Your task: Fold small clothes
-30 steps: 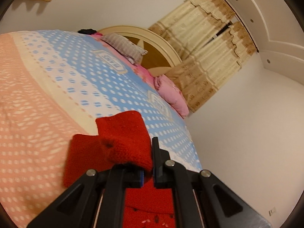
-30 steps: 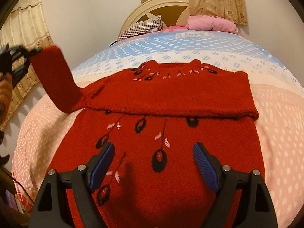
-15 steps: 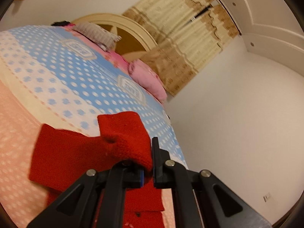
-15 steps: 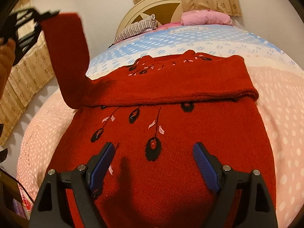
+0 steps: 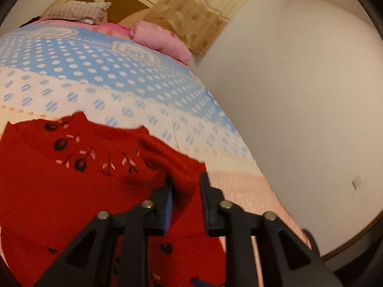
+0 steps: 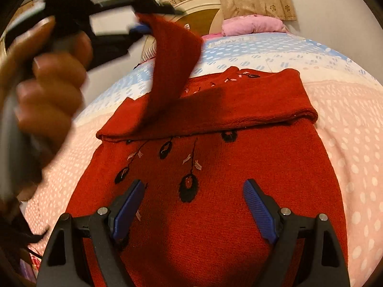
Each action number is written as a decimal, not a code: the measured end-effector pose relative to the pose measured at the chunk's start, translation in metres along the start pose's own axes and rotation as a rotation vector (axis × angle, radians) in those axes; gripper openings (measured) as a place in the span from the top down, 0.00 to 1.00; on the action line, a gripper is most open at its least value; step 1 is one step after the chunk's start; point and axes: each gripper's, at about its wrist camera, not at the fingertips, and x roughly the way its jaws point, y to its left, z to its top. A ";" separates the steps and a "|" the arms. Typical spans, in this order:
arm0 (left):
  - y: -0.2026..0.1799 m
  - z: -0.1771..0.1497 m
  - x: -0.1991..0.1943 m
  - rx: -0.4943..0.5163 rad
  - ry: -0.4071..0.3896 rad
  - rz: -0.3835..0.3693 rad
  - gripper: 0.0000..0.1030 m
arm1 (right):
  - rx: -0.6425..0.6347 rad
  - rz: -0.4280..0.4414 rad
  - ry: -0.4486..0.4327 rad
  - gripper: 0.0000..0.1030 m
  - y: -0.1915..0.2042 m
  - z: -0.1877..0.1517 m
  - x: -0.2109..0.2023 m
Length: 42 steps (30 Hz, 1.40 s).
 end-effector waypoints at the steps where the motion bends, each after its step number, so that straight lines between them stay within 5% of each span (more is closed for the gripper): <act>1: -0.001 -0.004 -0.002 0.027 0.003 0.007 0.67 | 0.007 0.005 -0.005 0.17 -0.001 0.000 -0.001; 2: -0.004 -0.009 -0.007 0.056 0.000 0.022 0.63 | 0.014 0.009 -0.009 0.17 -0.003 0.000 -0.002; 7: 0.005 -0.032 -0.060 0.174 -0.088 0.114 0.12 | 0.036 0.025 -0.017 0.17 -0.006 0.001 -0.003; 9: 0.017 -0.039 -0.071 0.213 -0.124 0.209 0.07 | 0.038 0.023 -0.018 0.17 -0.006 0.001 -0.003; 13: 0.063 -0.064 -0.092 0.250 -0.092 0.447 0.07 | 0.038 0.012 -0.019 0.17 -0.005 0.001 -0.004; 17: 0.107 -0.078 -0.100 0.173 -0.045 0.545 0.07 | 0.046 0.014 -0.024 0.17 -0.006 0.001 -0.004; 24: 0.141 -0.073 -0.099 0.044 -0.058 0.500 0.07 | 0.042 -0.011 -0.016 0.17 -0.004 0.000 -0.004; 27: 0.144 -0.066 -0.080 0.067 0.016 0.543 0.06 | 0.042 -0.015 -0.017 0.17 -0.005 0.000 -0.005; 37: 0.184 -0.067 -0.085 -0.123 0.026 0.557 0.04 | 0.082 -0.034 -0.033 0.17 -0.010 0.004 -0.014; 42: 0.180 -0.068 -0.080 -0.095 0.039 0.582 0.02 | 0.178 -0.085 -0.005 0.17 -0.034 0.033 -0.019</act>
